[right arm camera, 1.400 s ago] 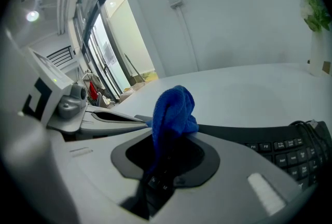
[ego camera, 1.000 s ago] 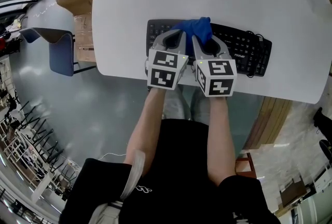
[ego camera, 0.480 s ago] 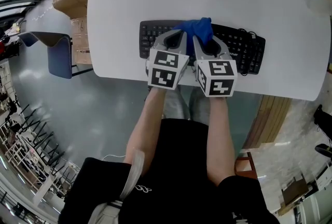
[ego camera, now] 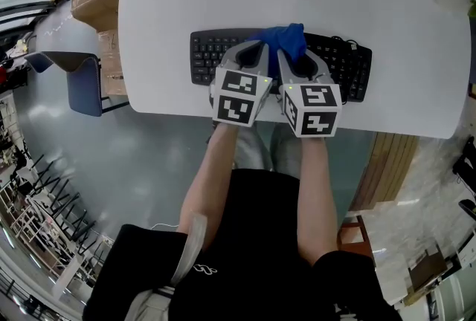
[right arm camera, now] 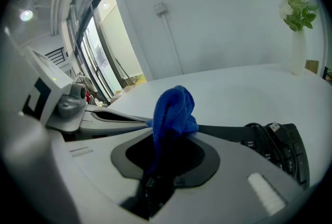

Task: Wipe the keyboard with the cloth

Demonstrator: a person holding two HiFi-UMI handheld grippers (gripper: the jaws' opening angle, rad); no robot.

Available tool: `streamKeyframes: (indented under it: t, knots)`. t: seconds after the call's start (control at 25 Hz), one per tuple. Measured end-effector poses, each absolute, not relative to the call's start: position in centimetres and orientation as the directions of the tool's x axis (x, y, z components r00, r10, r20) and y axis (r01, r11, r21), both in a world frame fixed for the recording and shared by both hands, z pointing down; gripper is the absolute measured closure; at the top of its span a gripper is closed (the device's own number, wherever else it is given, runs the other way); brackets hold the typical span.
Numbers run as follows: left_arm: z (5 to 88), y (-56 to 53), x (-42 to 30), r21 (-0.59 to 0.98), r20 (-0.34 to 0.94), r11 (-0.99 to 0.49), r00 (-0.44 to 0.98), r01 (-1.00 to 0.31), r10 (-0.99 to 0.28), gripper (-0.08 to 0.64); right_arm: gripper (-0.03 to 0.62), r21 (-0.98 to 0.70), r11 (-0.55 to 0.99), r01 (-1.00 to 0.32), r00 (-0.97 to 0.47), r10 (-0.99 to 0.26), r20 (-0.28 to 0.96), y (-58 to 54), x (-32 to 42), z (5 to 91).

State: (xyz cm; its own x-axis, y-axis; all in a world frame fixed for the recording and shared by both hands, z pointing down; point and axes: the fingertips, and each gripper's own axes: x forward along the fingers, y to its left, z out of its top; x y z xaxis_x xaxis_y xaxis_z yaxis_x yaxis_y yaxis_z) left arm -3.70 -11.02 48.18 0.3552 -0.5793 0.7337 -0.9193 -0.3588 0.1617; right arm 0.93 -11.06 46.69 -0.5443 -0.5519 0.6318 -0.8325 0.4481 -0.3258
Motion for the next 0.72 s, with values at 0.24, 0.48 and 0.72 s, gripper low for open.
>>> streamKeyframes:
  t: [0.24,0.48,0.72]
  knots:
    - [48.2,-11.5,-2.2,0.116,0.738,-0.403,0.35,-0.908,-0.577,0.565,0.499,-0.311,0.444,-0.841,-0.531,-0.559,0.637,-11.4,2.3,46.7]
    - [48.2,-11.6,-0.2,0.127,0.733,-0.418,0.369,-0.9,-0.572,0.564,0.499,-0.303,0.428,-0.852,-0.515,-0.574,0.637,-11.5,4.2,46.6]
    - [48.1,-11.8,1.8,0.135,0.728,-0.435,0.387,-0.89,-0.566,0.564,0.499,-0.297,0.408,-0.863,-0.497,-0.585,0.641,-11.5,6.2,46.6]
